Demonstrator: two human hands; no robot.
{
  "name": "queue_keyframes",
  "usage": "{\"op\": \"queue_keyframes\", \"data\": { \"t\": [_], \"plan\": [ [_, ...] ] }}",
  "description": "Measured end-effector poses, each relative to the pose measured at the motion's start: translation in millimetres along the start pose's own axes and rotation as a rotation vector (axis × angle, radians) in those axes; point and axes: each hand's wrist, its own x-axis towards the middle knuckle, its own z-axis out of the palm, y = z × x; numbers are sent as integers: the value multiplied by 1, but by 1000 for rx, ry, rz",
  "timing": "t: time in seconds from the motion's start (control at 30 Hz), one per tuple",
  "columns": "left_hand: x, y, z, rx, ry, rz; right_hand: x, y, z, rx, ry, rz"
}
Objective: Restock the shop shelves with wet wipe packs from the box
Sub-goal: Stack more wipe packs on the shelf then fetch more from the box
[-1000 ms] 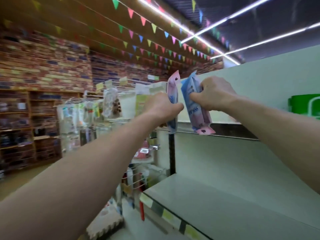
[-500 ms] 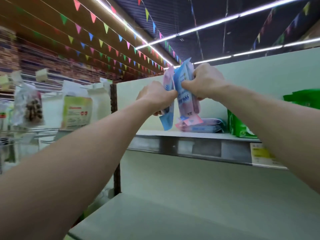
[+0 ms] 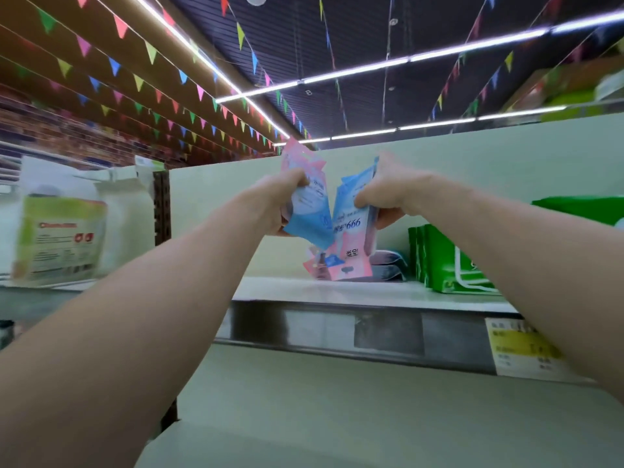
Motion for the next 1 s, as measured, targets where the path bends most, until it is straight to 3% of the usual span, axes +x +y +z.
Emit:
{"op": "queue_keyframes", "data": {
  "t": [0.23, 0.43, 0.77, 1.0],
  "plan": [
    [20, 3, -12, -43, -259, -94, 12, 3, -2, 50, -34, 158],
    [36, 2, -12, 41, -370, -122, 22, 18, 10, 178, 35, 245],
    [52, -5, 2, 140, -253, -4, 28, 26, 32, 24, 86, 223],
    [63, -11, -1, 22, -151, 122, 25, 34, 39, -399, 39, 157]
  ]
}}
